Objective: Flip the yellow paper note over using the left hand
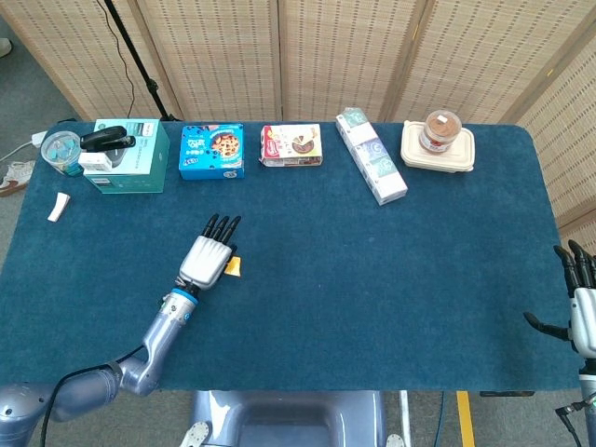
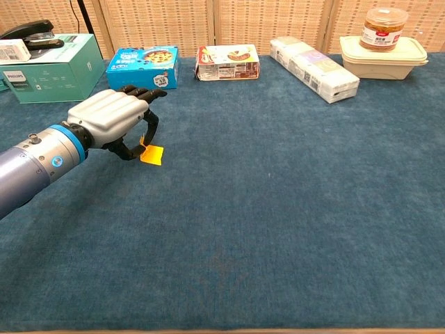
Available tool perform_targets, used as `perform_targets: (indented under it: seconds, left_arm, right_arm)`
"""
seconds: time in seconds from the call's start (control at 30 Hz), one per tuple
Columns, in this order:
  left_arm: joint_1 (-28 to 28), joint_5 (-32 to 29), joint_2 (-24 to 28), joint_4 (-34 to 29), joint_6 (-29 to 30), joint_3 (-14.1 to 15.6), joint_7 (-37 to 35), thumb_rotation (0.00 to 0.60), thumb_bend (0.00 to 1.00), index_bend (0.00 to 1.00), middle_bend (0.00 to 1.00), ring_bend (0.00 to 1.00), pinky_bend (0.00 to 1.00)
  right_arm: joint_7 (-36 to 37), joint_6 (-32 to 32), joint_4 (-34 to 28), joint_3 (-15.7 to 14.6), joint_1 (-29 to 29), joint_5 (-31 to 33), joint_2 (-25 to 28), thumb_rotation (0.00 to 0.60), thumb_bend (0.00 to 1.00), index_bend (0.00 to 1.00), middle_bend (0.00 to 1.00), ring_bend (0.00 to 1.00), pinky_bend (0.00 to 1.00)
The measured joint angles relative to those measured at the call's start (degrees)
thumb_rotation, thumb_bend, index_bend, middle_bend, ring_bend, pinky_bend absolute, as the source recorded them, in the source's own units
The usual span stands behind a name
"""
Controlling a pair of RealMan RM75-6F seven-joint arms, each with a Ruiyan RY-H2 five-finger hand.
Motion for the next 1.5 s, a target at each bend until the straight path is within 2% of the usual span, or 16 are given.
perform_targets:
  seconds: [0.67, 1.5]
  left_arm:
    - [-1.4, 3.7, 0.0, -2.1, 1.3, 0.8, -1.1, 0.600, 0.56, 0.64, 0.00, 0.00, 0.00]
    - [-3.0, 6.4, -1.2, -4.5, 4.0, -0.5, -4.0, 0.600, 0.55, 0.64, 0.00, 0.00, 0.00]
  right_arm:
    - [0.5, -0.1, 0.1, 0.1, 0.0, 0.1, 0.2, 0.600, 0.00, 0.00, 0.00, 0.00, 0.00]
    - [0.5, -0.2, 0.1, 0.0, 0.0, 0.2, 0.3, 0.600, 0.00, 0.00, 0.00, 0.00, 0.00]
